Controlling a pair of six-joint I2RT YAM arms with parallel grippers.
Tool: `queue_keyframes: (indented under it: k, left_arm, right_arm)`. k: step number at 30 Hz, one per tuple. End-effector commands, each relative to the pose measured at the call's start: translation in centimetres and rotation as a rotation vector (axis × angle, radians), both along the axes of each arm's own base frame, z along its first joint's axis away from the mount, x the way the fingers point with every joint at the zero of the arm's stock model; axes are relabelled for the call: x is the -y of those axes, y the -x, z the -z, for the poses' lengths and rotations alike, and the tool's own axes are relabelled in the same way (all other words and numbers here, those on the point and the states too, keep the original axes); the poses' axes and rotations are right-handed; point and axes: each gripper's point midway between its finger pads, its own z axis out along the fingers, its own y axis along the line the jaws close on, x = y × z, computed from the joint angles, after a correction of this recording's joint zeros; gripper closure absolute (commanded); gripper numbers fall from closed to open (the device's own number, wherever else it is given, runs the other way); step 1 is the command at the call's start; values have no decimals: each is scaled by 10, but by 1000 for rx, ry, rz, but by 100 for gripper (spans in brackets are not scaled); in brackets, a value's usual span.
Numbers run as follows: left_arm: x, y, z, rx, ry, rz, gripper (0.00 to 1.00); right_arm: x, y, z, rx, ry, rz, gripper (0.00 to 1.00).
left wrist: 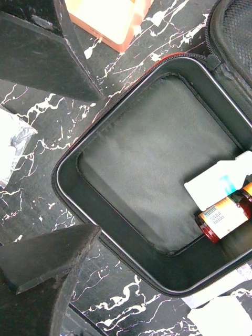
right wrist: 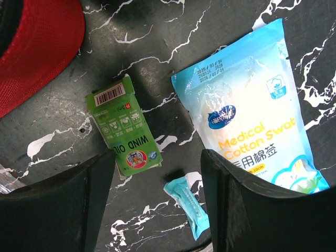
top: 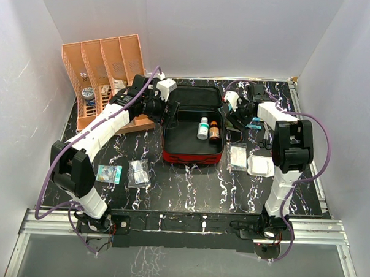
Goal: Organize the medicine kit
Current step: Pick up the medical item at the center of the board.
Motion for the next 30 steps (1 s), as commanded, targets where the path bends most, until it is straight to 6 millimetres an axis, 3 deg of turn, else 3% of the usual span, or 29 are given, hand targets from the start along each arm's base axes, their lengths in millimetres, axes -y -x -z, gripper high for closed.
queue_keyframes:
  k: [1, 3, 4, 5, 6, 20, 23, 27, 30]
  left_arm:
    - [-2, 4, -18, 38, 27, 12, 1]
    - [-1, 3, -17, 36, 28, 11, 1]
    - [-1, 4, -16, 33, 28, 13, 1]
    - [-1, 3, -16, 31, 28, 13, 1]
    - [-1, 3, -15, 29, 28, 13, 1]
    - [-1, 1, -15, 30, 26, 12, 1]
    - [-1, 2, -16, 30, 29, 11, 1]
    - [-2, 1, -16, 32, 29, 9, 1]
    - [-2, 2, -16, 30, 30, 11, 1]
  right_arm:
    - [-2, -17, -14, 68, -3, -29, 35]
    - [-2, -18, -16, 73, -3, -29, 35]
    - [-11, -32, -27, 97, -117, 106, 28]
    - [-32, -6, -20, 51, -131, -160, 36]
    - [-35, -2, -19, 47, -138, -194, 37]
    - [-36, 3, 9, -16, -151, -191, 39]
    - [-35, 4, 14, -24, -147, -169, 46]
    - [-30, 2, 14, -26, -148, -131, 73]
    - [-28, 3, 11, -25, -151, -121, 79]
